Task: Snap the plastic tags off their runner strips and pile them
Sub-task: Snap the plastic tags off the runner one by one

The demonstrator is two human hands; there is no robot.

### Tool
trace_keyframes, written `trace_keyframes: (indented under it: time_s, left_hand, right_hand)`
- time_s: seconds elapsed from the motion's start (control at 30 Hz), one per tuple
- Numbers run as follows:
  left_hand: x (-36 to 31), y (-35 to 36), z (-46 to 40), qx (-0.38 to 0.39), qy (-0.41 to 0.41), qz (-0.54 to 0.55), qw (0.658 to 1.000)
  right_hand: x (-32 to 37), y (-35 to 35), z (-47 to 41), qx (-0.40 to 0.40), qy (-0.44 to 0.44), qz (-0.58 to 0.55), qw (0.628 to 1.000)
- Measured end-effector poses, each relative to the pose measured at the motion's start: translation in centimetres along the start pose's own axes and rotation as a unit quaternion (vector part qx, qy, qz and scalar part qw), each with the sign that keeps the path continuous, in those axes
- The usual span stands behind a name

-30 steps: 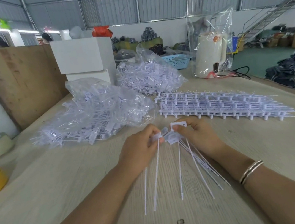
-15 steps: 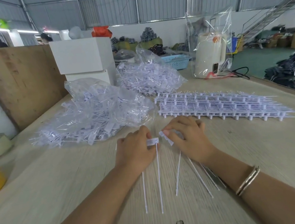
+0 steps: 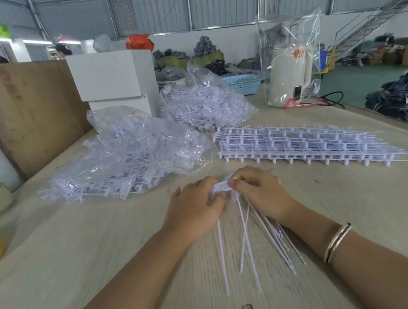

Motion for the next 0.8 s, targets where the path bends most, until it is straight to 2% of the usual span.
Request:
trace_keyframes:
  time_s: [0.07, 0.17, 0.37, 0.5, 0.63, 0.8]
  left_hand:
    - [0.4, 0.2, -0.1, 0.022, -0.017, 0.052, 0.998]
    - [0.4, 0.2, 0.1, 0.023, 0.005, 0.017, 1.000]
    - [-0.5, -1.0, 0.0, -0.073, 0.062, -0.039, 0.995]
    - [-0.2, -1.2, 0.1, -0.081, 0.059, -0.040, 0.994]
    - [1.0, -0.4, -0.3, -0.052, 0.014, -0.003, 0.999]
    - [1.6, -0.1, -0.5, -0.045, 0.015, 0.066, 0.997]
  right_hand:
    - [-0.3, -0.9, -0.2, -0.030, 0.008, -0.042, 0.999]
    - [-0.5, -1.4, -0.2, -0.025, 0.018, -0.046, 0.998]
    - [0.3, 0.6, 0.1, 0.046, -0.018, 0.057, 0.997]
    - [1.0, 0.6, 0.1, 0.065, -0.062, 0.052, 0.995]
    - [1.1, 0.4, 0.0, 0.042, -0.075, 0.070, 0.994]
    - [1.1, 0.1, 0.3, -0.013, -0.108, 0.143, 0.984]
Point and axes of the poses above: each hand's wrist, its own z-axis away from the middle knuckle, its own y-axis out of the palm, x = y × z, the point moved 7 cm from there along -z, towards the middle knuckle, and after that the axes turned 2 degrees about -z, right-handed, at the moved point
